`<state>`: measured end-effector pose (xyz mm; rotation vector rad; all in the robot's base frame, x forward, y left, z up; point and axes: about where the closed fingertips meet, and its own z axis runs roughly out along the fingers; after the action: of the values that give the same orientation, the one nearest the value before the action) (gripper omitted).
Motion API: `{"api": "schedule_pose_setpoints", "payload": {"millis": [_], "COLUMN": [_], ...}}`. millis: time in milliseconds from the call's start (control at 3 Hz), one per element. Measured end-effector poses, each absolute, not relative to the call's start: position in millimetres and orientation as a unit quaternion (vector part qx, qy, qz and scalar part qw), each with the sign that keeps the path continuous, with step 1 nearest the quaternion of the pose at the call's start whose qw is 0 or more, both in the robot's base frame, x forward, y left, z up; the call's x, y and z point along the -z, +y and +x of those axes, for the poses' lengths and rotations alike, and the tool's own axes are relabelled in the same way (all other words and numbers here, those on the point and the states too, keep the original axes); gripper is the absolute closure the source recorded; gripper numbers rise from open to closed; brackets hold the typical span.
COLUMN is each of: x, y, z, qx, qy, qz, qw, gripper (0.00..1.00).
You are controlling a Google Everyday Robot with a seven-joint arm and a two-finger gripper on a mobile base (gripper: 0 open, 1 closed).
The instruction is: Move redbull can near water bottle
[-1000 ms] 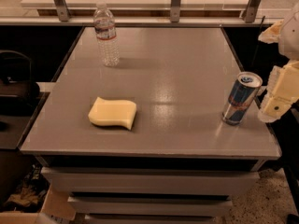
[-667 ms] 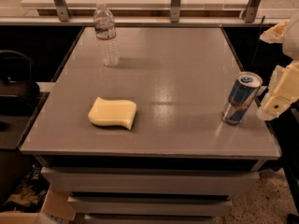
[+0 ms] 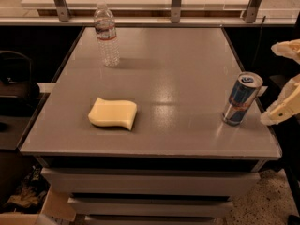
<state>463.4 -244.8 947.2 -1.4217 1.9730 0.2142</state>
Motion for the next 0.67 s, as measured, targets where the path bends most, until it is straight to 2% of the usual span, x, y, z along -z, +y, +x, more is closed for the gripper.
{"api": "schedule_pose_setpoints", "payload": {"millis": [667], "x": [-923.4], "y": [-264.0], "z": [474.2], "qx": [-0.157], "qy": [0.725], "qz": [-0.499], "qw": [0.449], "gripper": [0.00]}}
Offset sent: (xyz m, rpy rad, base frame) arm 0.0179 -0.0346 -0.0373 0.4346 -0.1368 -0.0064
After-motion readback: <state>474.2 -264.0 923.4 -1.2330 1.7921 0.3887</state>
